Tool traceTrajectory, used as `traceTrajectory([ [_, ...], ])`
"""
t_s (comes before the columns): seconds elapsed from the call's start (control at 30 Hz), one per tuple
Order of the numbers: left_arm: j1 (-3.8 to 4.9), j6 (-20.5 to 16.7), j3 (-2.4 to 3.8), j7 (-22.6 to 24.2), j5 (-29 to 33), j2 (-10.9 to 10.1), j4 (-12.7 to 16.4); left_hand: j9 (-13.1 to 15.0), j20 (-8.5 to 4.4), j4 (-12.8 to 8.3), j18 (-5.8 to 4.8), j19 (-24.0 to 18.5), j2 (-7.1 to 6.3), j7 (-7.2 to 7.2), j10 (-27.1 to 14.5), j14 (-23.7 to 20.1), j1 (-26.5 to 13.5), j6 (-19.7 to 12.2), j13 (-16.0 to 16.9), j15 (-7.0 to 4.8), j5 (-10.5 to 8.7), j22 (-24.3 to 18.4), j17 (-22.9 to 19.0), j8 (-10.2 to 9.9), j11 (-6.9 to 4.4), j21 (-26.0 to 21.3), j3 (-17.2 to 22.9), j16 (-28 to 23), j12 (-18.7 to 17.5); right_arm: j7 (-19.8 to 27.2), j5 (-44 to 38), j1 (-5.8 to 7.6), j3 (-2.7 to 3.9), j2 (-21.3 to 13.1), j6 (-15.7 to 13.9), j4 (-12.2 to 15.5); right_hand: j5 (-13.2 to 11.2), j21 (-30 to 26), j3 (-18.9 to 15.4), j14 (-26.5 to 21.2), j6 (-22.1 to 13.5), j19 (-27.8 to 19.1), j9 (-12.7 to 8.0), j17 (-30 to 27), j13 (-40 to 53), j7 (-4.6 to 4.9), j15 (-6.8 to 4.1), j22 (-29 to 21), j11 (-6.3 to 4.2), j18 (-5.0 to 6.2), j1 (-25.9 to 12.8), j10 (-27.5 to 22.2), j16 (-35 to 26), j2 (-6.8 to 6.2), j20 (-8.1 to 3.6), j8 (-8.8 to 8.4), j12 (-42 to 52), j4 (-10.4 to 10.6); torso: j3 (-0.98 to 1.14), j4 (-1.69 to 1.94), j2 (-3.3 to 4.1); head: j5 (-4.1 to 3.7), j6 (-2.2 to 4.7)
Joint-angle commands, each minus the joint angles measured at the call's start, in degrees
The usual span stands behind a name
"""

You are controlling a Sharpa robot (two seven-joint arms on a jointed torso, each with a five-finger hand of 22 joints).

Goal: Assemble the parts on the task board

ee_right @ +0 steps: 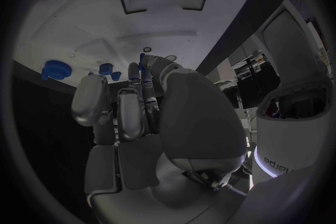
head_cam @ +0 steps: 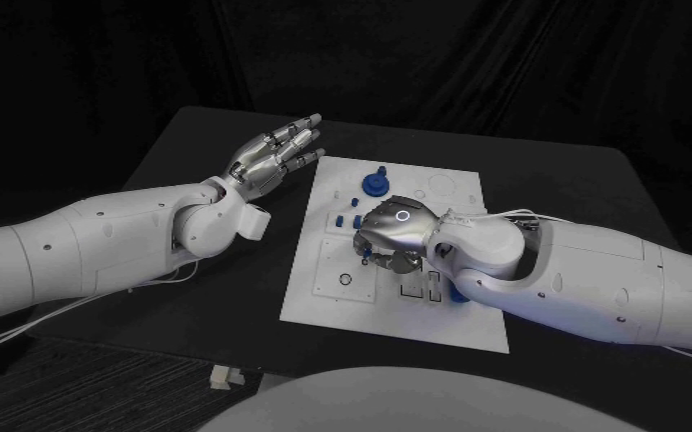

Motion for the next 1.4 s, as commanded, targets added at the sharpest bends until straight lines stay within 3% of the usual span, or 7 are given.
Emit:
traceTrajectory([
  [0.03,-0.28,0.9,0.05,5.0,0.0,0.1,0.0,0.0,-0.13,0.0,0.94,-0.1,0.17,-0.42,-0.2,0.0,0.5,-0.1,0.0,0.49,0.31,-0.1,0.0,0.0,-0.02,0.0,-0.3,0.0,0.0,-0.1,-0.5,-0.22,0.04,0.0,0.2,0.1,-0.1,-0.3,0.1,1.8,0.0,0.0,0.1,-0.1,0.1,0.51,0.43,8.4,0.16,0.51,0.4,0.4,0.2,0.41,0.43,-0.38,0.0,-0.3,0.0,0.01,0.0,0.0,-0.01],
  [0.43,-0.73,1.3,0.05,4.6,0.0,0.3,-0.1,0.0,-0.11,-0.1,0.94,-0.1,0.24,-0.46,-0.2,0.0,0.6,-0.2,0.0,0.67,0.4,-0.1,0.0,0.0,-0.06,0.0,-0.2,0.0,0.0,-0.4,-0.5,-0.31,0.04,-0.2,0.8,0.6,-0.1,-0.5,0.2,1.7,-0.1,-0.1,0.1,-0.2,0.1,0.58,0.51,8.3,0.21,0.55,0.5,0.5,0.1,0.48,0.52,-0.46,-0.1,-0.6,-0.01,0.01,0.01,-0.09,-0.01],
  [1.4,-0.86,1.7,0.06,4.4,0.0,0.4,-0.3,0.0,-0.08,-0.2,0.94,-0.1,0.4,-0.38,-0.2,0.0,0.8,-0.2,0.0,0.85,0.74,-0.1,0.0,0.0,-0.21,0.0,-0.2,0.0,-0.1,-0.9,-0.5,-0.67,0.04,0.1,2.7,0.4,0.1,-0.7,0.2,1.6,-0.1,-0.2,0.1,-0.4,0.1,0.69,0.59,8.3,0.3,0.6,0.7,0.5,0.0,0.54,0.61,-0.58,-0.1,-0.9,-0.01,0.0,0.01,-0.1,-0.01],
])
